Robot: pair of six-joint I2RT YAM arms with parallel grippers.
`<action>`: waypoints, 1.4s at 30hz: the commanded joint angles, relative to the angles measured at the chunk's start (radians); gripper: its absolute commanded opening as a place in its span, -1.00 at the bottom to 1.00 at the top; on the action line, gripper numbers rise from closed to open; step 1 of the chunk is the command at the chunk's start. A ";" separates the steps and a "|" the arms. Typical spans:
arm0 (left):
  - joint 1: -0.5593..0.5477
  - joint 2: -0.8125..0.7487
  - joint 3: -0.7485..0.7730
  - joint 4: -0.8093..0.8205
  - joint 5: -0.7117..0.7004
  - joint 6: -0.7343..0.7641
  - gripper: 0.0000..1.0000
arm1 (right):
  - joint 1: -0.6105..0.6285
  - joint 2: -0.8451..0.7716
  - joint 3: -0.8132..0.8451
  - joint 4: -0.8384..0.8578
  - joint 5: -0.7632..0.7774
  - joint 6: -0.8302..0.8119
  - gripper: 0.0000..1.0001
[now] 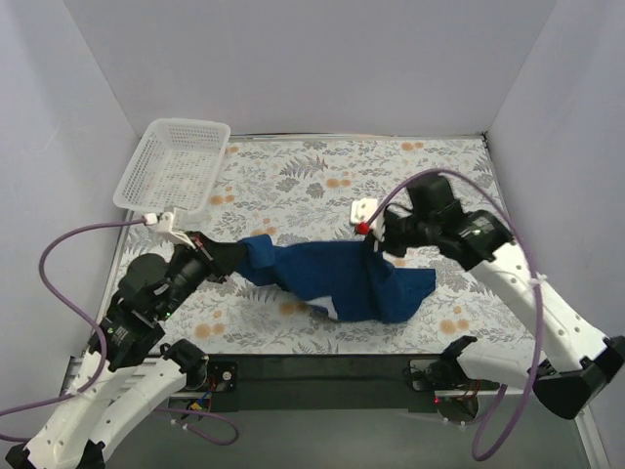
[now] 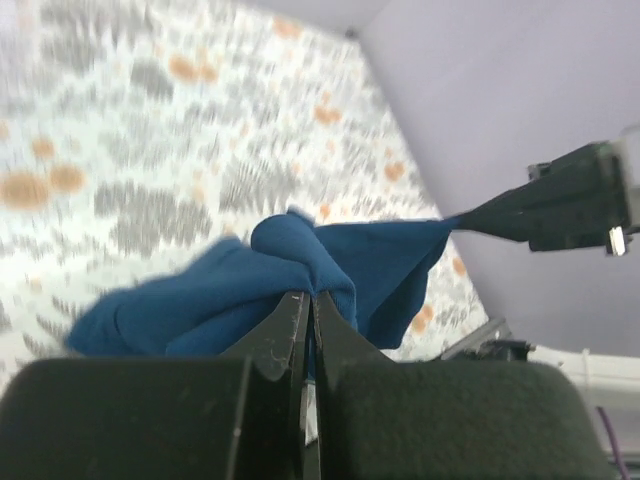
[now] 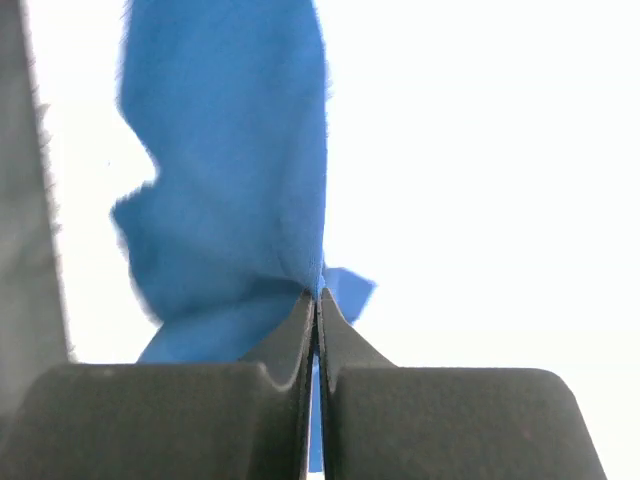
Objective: Fold and stack the t-shirts
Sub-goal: Flatten the tshirt out
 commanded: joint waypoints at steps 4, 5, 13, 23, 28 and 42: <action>0.004 0.100 0.298 0.201 -0.085 0.205 -1.00 | -0.135 -0.011 0.407 -0.079 0.080 0.011 -0.97; 0.004 0.121 0.340 0.250 -0.079 0.227 -1.00 | -0.144 0.003 0.475 -0.082 0.089 0.029 -0.97; 0.005 0.309 0.703 0.422 0.075 0.337 -1.00 | -0.469 0.058 1.043 -0.083 -0.160 0.118 -0.97; 0.004 0.320 0.784 0.562 0.259 0.221 -1.00 | -0.740 -0.046 1.298 0.020 -0.373 0.273 -0.97; 0.004 0.294 0.681 0.547 0.167 0.219 -1.00 | -0.747 -0.069 1.049 0.098 -0.325 0.290 -0.97; 0.019 0.748 0.155 0.686 -0.129 0.230 -1.00 | -0.746 -0.001 -0.263 0.805 -0.167 0.251 -0.97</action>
